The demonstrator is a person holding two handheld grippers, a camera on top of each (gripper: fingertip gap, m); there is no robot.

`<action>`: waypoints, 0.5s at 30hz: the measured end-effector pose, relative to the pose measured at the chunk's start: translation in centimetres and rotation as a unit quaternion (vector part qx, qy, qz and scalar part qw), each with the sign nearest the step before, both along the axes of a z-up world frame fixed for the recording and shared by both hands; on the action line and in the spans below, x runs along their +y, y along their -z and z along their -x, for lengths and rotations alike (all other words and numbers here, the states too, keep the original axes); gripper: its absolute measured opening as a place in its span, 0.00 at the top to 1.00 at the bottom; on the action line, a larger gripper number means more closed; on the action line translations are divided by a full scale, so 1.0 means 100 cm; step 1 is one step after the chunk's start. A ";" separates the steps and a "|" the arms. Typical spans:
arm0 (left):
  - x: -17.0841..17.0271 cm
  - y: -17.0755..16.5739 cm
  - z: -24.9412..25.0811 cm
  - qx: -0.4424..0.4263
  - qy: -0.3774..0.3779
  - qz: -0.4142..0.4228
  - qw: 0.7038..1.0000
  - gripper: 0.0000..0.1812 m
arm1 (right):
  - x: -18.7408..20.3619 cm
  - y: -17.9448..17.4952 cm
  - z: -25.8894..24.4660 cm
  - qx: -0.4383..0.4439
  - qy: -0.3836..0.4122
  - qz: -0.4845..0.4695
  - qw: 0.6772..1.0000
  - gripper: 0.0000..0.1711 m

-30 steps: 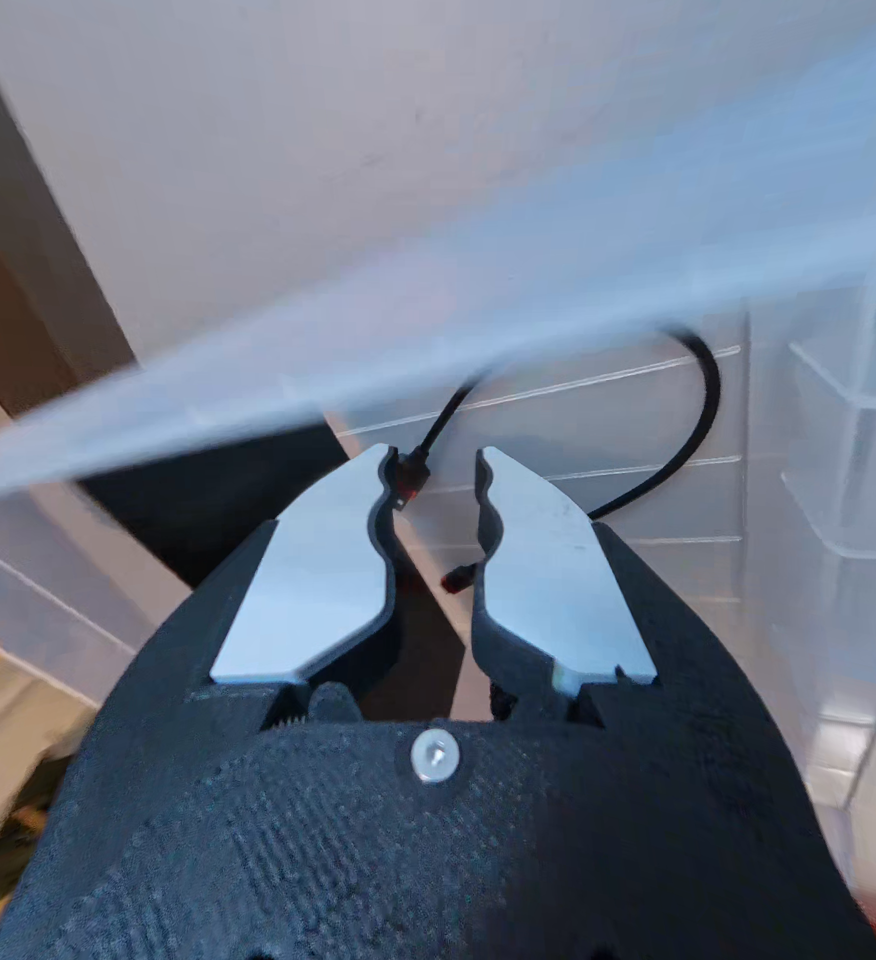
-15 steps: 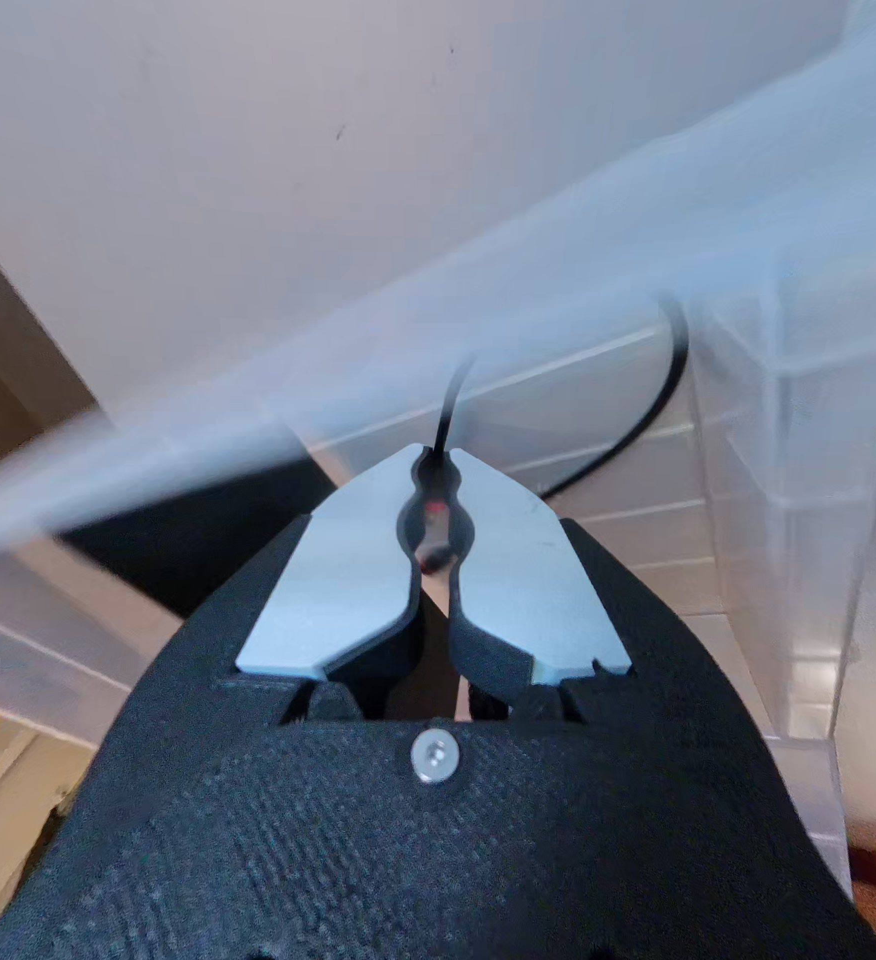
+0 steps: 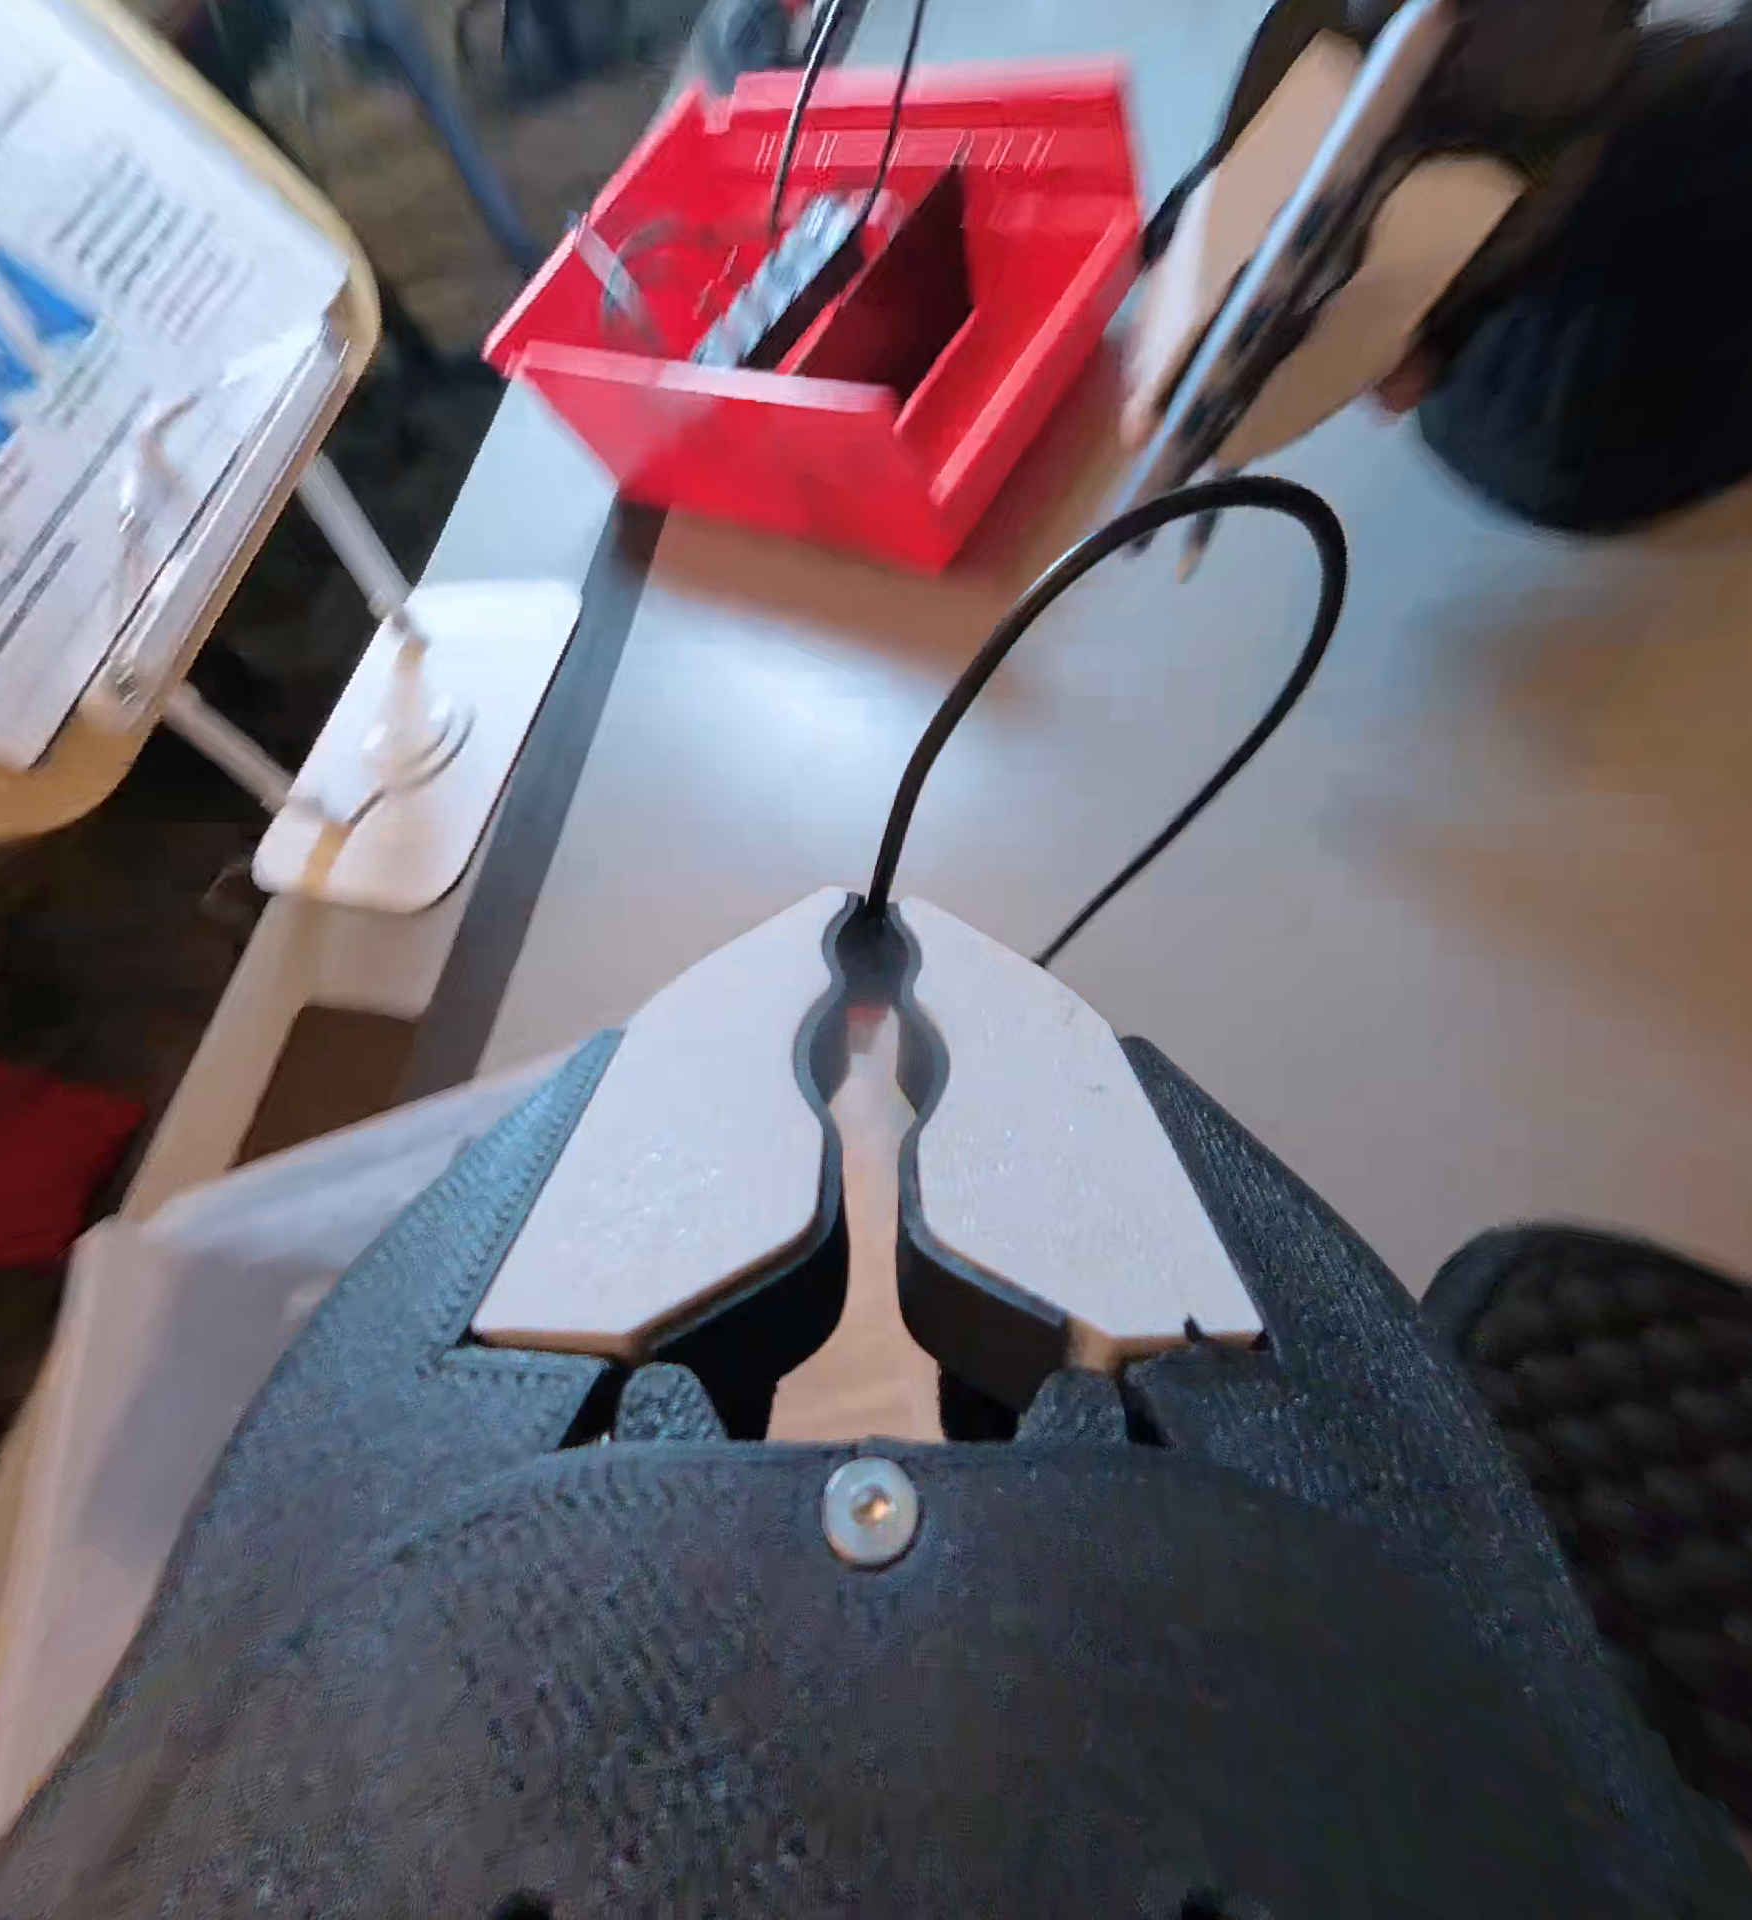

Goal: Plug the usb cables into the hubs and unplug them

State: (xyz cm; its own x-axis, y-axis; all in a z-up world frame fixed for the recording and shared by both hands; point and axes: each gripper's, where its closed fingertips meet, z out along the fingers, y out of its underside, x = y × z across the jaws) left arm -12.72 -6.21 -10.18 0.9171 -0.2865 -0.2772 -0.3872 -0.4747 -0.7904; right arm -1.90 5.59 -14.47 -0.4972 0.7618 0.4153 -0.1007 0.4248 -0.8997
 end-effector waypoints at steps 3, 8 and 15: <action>0.017 0.021 -0.051 -0.072 0.057 -0.063 0.994 0.98 | 0.010 -0.006 0.000 0.010 0.019 0.006 1.000 0.90; 0.040 0.072 -0.113 -0.121 0.135 -0.096 0.979 0.98 | 0.027 -0.001 0.004 0.004 0.046 0.015 0.999 0.90; 0.050 0.121 -0.171 -0.088 0.205 -0.013 0.975 0.98 | 0.031 0.006 0.007 -0.003 0.051 0.005 0.999 0.90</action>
State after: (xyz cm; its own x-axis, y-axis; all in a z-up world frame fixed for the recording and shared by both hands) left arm 4.43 -1.21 -22.31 0.7608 -0.6340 -0.1386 -0.3978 -0.2868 -0.8715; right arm -2.64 8.69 -15.06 -0.4189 0.8131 0.4043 -0.0513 0.4234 -0.9045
